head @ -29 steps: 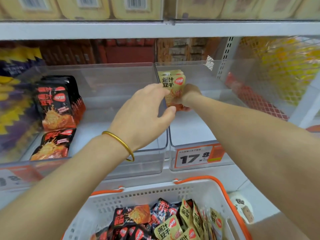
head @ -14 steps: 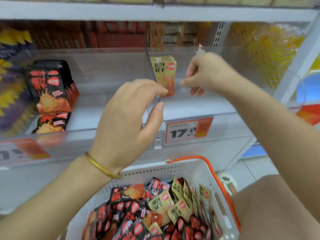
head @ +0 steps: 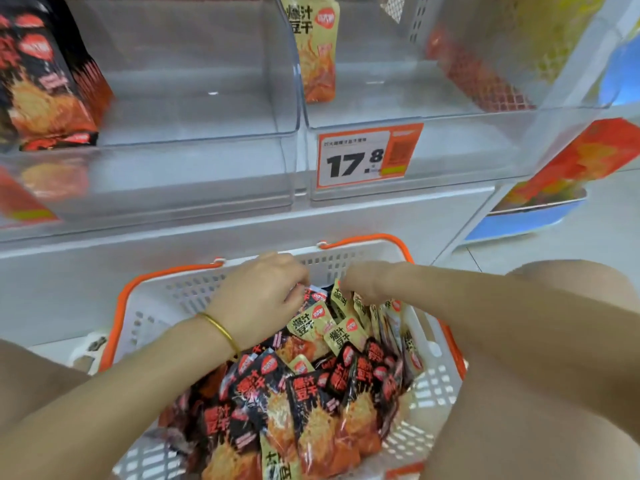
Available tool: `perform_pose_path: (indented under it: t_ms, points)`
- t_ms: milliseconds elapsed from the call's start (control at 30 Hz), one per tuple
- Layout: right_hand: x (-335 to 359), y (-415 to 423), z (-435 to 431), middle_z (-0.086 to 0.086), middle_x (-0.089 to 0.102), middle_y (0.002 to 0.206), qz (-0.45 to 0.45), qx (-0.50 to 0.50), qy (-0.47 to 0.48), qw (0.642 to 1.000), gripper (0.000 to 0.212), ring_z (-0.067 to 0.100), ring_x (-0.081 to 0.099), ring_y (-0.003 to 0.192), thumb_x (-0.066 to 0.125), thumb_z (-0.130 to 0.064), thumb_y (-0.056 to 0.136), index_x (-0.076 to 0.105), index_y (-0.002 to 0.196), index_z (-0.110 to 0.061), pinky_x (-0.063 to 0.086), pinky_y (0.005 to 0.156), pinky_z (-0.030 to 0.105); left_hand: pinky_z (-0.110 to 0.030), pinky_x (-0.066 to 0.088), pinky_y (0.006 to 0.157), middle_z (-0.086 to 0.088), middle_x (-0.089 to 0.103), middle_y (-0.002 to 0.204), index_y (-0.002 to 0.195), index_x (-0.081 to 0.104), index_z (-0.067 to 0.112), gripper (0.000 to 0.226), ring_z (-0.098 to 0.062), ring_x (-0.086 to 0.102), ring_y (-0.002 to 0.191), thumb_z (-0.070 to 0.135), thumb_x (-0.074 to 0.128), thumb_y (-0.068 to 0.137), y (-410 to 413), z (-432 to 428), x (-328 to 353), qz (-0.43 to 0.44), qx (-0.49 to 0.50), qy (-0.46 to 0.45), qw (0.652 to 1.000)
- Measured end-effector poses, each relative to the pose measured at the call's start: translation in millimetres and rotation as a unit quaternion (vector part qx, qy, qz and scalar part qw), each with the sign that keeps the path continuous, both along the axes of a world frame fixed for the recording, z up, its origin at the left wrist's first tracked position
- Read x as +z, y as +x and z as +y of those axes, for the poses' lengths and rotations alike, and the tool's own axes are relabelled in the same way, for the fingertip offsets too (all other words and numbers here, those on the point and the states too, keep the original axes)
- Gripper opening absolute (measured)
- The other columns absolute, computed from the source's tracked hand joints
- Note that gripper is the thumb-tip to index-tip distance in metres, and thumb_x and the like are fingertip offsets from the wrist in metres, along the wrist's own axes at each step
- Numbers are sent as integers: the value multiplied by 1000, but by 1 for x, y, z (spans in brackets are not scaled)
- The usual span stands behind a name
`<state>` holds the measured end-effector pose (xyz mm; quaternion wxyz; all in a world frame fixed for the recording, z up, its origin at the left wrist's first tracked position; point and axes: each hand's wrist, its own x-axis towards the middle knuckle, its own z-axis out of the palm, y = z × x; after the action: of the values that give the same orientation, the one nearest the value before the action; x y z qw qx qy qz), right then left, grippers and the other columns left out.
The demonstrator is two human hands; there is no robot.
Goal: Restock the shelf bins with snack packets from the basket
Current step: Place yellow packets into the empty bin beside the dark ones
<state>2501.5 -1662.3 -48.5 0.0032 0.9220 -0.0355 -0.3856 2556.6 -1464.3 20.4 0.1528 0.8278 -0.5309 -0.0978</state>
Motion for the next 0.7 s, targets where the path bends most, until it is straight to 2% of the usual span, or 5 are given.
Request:
perform_pose_path:
  t_ms: [134, 234, 367, 534, 701]
  points:
    - [-27, 9, 4, 4, 56, 85, -12, -1, -25, 1000, 16, 19, 52, 68, 45, -4, 87, 54, 77, -12, 41, 59, 28, -32, 40, 92, 3, 60, 107, 105, 63, 20, 24, -16, 50, 106, 20, 43, 93, 4, 1, -9, -1, 1, 18, 1000]
    - [-35, 11, 8, 1, 48, 70, 3, 18, -52, 998, 21, 20, 48, 65, 44, -1, 84, 48, 67, -11, 39, 58, 27, -34, 41, 92, 4, 60, 108, 106, 62, 21, 24, -15, 50, 106, 22, 41, 94, 7, 0, -15, 12, 5, 31, 999]
    - [-20, 15, 9, 1, 53, 73, 5, 82, -62, 995, 16, 23, 54, 74, 50, 1, 81, 60, 81, -11, 48, 66, 29, -33, 43, 91, 4, 60, 107, 105, 62, 20, 24, -13, 51, 104, 22, 41, 95, 8, 1, -15, 34, 19, 35, 999]
    - [50, 20, 23, -2, 51, 82, -66, 143, -19, 987, 14, 20, 47, 77, 51, -7, 86, 59, 87, -18, 35, 57, 24, -31, 43, 94, 1, 58, 120, 118, 58, 20, 27, -14, 52, 110, 29, 49, 95, 9, -5, -19, 95, 38, 87, 991]
    - [98, 12, 30, -6, 56, 87, -171, 53, 122, 976, 10, 13, 50, 81, 58, -18, 90, 63, 99, -18, 45, 73, 29, -32, 47, 88, 2, 62, 114, 118, 55, 20, 39, -14, 58, 102, 37, 65, 85, 2, -9, -17, 195, 55, 89, 975]
